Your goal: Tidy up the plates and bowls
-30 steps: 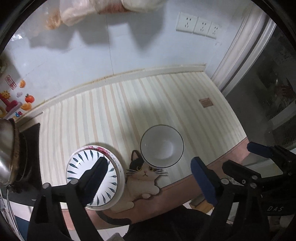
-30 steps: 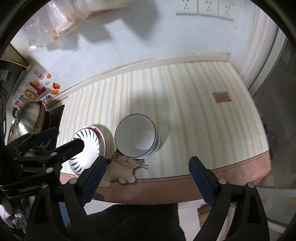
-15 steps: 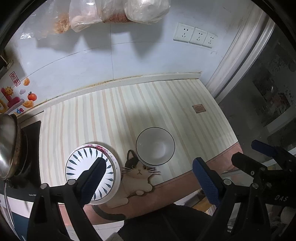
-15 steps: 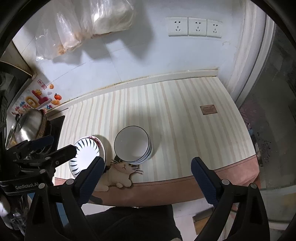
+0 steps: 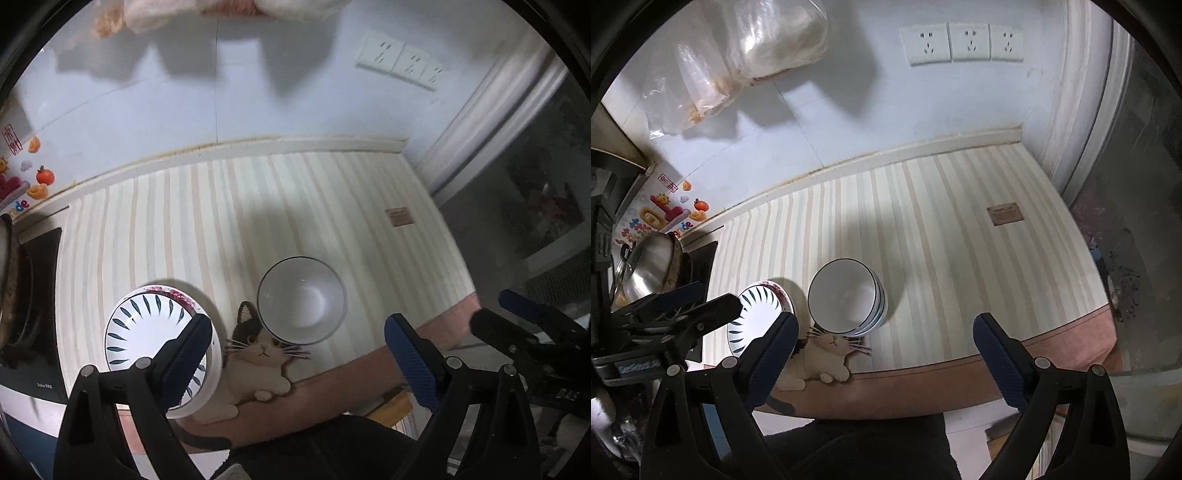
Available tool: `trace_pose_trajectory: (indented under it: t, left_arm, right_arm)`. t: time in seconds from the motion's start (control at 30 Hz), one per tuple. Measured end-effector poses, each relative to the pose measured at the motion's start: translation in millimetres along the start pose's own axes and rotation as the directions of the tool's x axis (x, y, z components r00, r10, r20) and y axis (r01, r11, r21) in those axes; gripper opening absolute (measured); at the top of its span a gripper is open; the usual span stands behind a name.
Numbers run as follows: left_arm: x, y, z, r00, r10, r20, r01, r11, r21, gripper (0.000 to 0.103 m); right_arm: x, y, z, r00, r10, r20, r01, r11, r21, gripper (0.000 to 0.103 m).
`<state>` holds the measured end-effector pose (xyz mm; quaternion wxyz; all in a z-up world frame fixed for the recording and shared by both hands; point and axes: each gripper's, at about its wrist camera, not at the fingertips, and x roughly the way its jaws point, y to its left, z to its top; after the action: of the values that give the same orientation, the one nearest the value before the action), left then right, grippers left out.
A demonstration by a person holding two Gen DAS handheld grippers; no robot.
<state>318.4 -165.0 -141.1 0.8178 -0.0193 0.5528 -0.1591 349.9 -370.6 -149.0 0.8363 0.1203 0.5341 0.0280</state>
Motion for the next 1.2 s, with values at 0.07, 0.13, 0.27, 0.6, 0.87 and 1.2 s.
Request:
trace_pose_trajectory:
  t: [0.07, 0.13, 0.27, 0.6, 0.87, 1.2]
  left_arm:
    - [18, 6, 3, 1.000, 0.015, -0.022, -0.015, 1.000, -0.018, 0.096]
    - [42, 14, 8, 0.998, 0.024, -0.059, -0.026, 0.999, -0.046, 0.096]
    - [91, 30, 13, 0.989, 0.022, -0.145, -0.038, 0.993, -0.108, 0.096]
    - [189, 59, 19, 0.947, -0.102, -0.304, 0.030, 0.972, -0.234, 0.095]
    - [230, 69, 9, 0.898, -0.245, -0.365, 0.134, 0.943, -0.304, 0.079]
    - [233, 68, 3, 0.881, -0.338, -0.330, 0.211, 0.907, -0.365, 0.071]
  right_arm:
    - [15, -5, 3, 1.000, 0.003, -0.020, -0.003, 1.000, 0.001, 0.098]
    - [36, -11, 5, 0.998, 0.027, -0.051, -0.027, 1.000, 0.004, 0.098]
    - [91, -26, 7, 0.978, 0.159, -0.134, -0.153, 0.987, 0.051, 0.098]
    - [237, -52, 2, 0.841, 0.452, -0.297, -0.400, 0.890, 0.221, 0.098]
    - [318, -51, -3, 0.748, 0.543, -0.382, -0.471, 0.840, 0.271, 0.092]
    - [358, -37, -7, 0.676, 0.593, -0.437, -0.510, 0.805, 0.305, 0.068]
